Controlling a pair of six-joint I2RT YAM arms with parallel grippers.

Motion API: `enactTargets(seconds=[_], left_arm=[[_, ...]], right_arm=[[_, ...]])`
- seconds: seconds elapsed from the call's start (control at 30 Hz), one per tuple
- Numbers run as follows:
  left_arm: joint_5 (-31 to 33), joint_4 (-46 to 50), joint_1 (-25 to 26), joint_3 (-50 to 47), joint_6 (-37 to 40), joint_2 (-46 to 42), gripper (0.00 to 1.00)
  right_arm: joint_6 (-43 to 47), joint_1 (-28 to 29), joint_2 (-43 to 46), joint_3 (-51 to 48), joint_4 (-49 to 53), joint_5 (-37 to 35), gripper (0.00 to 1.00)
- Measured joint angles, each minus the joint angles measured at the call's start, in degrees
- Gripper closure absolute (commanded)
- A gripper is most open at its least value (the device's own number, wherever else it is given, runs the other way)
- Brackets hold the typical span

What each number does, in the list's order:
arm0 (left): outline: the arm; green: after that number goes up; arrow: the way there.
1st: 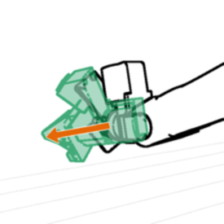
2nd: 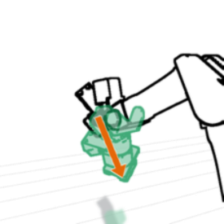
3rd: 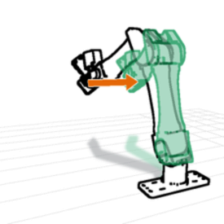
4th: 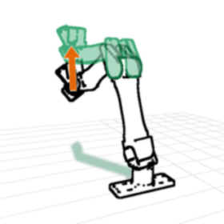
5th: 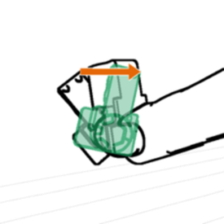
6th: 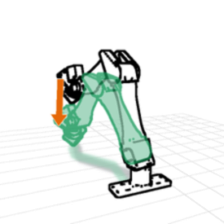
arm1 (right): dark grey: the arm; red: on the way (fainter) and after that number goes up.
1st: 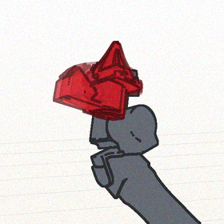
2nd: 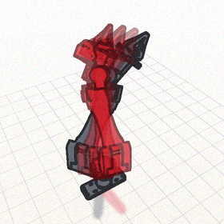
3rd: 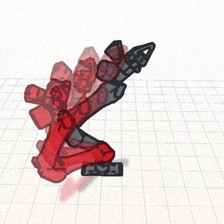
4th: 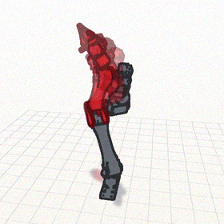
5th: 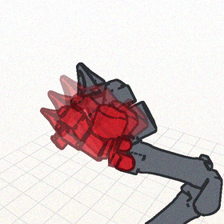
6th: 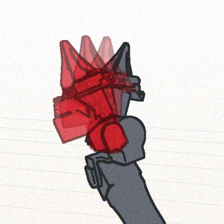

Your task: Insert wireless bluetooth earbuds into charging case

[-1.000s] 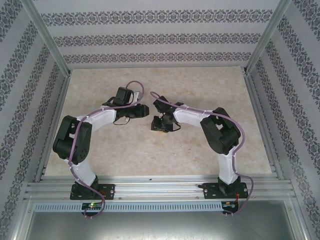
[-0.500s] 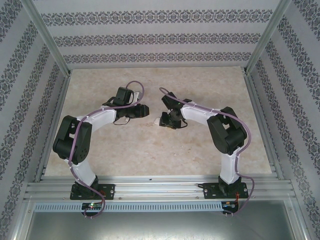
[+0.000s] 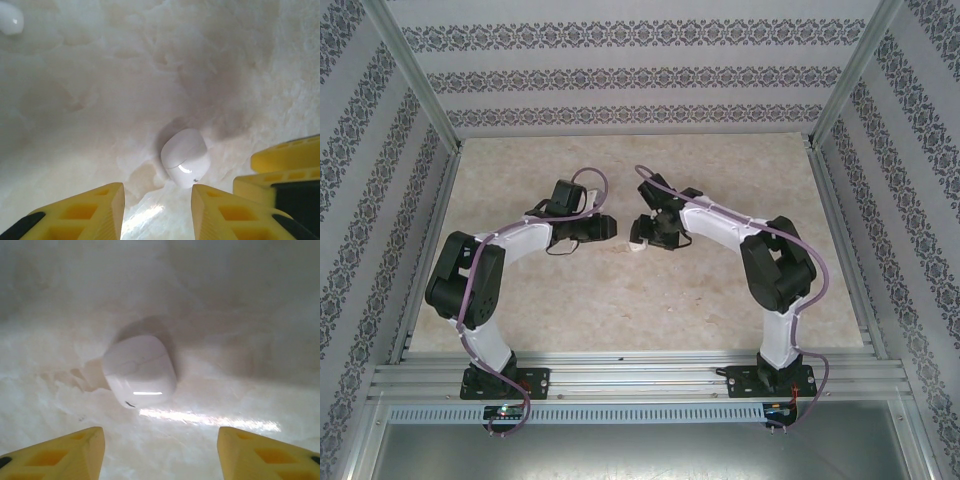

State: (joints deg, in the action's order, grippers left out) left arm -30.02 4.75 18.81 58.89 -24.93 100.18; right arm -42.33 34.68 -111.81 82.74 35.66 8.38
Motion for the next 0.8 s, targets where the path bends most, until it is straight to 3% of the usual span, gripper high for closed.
enactTargets(seconds=[0.47, 0.8], left_arm=[[1.75, -0.61, 0.0, -10.01, 0.02, -8.37, 0.59], [3.54, -0.76, -0.07, -15.08, 0.02, -12.13, 0.58]], right_arm=[[10.08, 1.75, -14.84, 20.68, 15.32, -4.07, 0.29], [12.81, 3.08, -19.43, 26.56, 20.76, -4.79, 0.31]])
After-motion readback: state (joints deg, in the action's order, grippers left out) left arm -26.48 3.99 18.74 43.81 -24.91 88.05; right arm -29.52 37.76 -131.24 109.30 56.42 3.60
